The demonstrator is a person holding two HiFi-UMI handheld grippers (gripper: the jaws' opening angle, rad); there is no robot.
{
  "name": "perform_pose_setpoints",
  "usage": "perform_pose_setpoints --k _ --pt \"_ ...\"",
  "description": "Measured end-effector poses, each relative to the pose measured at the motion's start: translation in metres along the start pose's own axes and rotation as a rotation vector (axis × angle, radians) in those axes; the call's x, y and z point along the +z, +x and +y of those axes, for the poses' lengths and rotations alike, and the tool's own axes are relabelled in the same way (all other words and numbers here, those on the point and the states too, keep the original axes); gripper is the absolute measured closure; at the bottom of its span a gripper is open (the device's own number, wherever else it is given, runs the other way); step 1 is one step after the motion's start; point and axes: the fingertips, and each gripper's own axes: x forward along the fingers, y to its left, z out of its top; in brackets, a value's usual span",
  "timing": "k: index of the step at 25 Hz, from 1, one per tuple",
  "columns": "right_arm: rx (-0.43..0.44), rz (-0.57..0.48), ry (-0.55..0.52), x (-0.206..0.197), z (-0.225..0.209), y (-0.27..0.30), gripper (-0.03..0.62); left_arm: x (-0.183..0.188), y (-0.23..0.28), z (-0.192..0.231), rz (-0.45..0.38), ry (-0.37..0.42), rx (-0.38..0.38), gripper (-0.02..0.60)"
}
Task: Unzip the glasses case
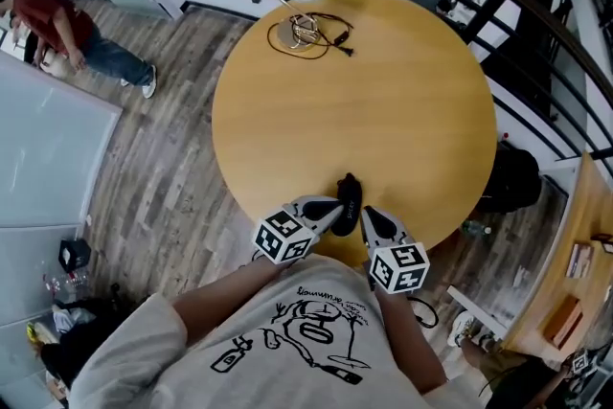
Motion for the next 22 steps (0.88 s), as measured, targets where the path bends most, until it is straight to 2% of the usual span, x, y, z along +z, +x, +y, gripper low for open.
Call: perform_pose_setpoints --k 6,22 --pt "0.025 -0.035 -0.008 -0.003 0.024 -0.007 0.571 0.010 -0.006 -0.020 -0.041 0.001 0.013 0.575" --pt "0.022 -0.060 -0.011 -0.003 0.025 -0.015 0.571 0.006 -0.011 -0.021 -0.055 0.007 0.059 0.575"
